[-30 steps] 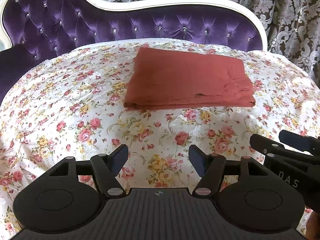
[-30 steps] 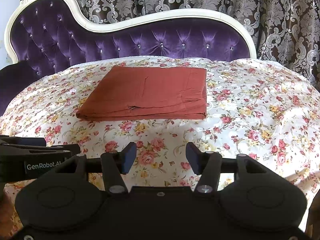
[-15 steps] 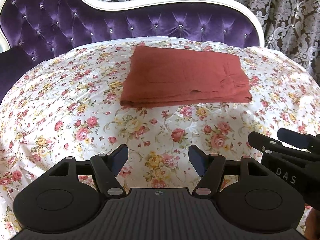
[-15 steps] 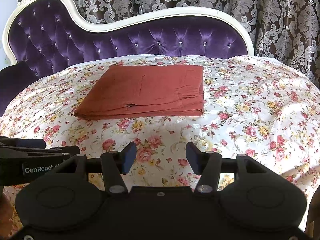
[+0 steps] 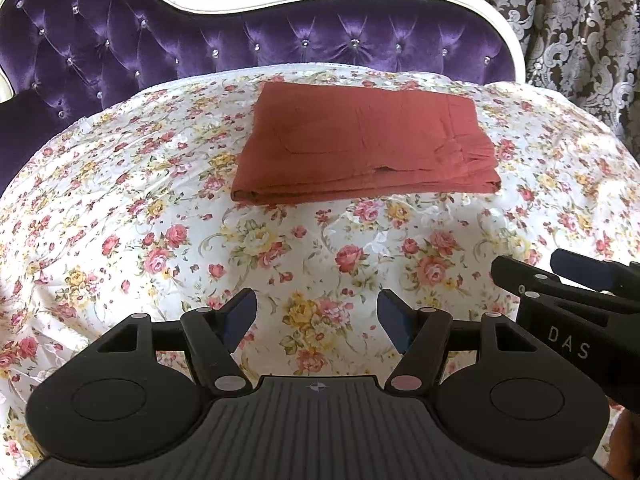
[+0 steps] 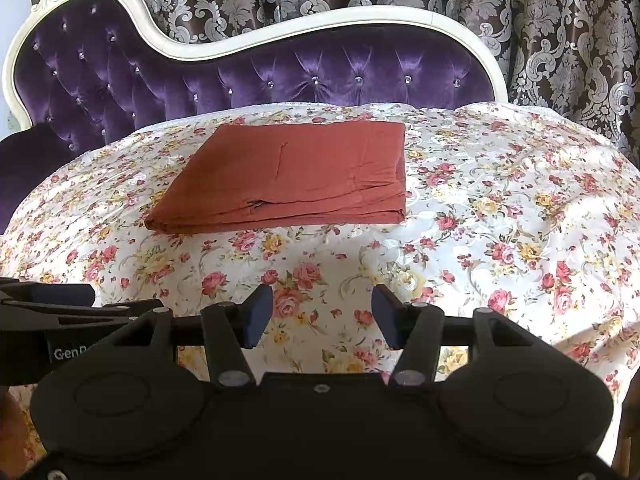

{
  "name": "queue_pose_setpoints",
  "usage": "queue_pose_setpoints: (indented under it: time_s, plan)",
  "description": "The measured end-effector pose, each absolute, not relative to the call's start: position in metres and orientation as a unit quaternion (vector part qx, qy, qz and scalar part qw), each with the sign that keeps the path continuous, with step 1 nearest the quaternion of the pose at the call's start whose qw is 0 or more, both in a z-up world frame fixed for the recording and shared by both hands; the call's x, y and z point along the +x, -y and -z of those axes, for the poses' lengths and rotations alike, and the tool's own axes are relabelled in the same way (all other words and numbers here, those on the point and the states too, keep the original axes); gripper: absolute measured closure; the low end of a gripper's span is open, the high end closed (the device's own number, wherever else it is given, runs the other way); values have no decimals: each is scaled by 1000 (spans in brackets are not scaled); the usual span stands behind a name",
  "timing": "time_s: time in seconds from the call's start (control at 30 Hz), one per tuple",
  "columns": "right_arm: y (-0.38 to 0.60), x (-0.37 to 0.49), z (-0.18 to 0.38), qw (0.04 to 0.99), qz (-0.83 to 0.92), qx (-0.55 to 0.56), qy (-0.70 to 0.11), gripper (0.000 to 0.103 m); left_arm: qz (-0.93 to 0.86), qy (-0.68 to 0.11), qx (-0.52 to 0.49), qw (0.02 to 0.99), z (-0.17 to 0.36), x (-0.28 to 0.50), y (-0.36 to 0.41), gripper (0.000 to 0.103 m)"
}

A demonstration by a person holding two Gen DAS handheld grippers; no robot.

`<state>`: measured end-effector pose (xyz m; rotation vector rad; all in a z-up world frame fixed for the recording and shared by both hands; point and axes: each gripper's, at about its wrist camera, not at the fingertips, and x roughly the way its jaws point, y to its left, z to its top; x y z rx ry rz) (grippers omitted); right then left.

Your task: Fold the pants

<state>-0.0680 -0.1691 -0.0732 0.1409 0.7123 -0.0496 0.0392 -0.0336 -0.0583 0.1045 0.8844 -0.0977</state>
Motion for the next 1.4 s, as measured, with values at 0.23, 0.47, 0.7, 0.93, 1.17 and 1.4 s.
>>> queue_pose_setpoints:
  time_s: [0.23, 0.47, 0.7, 0.93, 1.17, 1.4]
  plan:
    - [170, -66, 75, 933, 23, 70, -352, 43, 46, -431, 51, 900, 60, 41, 34, 38]
    - [170, -64, 77, 932, 23, 71, -355, 42, 48, -434, 52, 898, 62, 42, 35, 38]
    - [169, -61, 78, 932, 21, 71, -356, 42, 47, -437, 53, 897, 64, 44, 36, 38]
    - [169, -58, 79, 930, 19, 70, -360, 43, 47, -439, 53, 896, 64, 45, 37, 38]
    - [169, -56, 79, 930, 18, 69, -361, 42, 48, -442, 52, 894, 66, 49, 37, 38]
    - [168, -52, 82, 928, 15, 69, -365, 42, 48, -445, 55, 893, 68, 51, 37, 38]
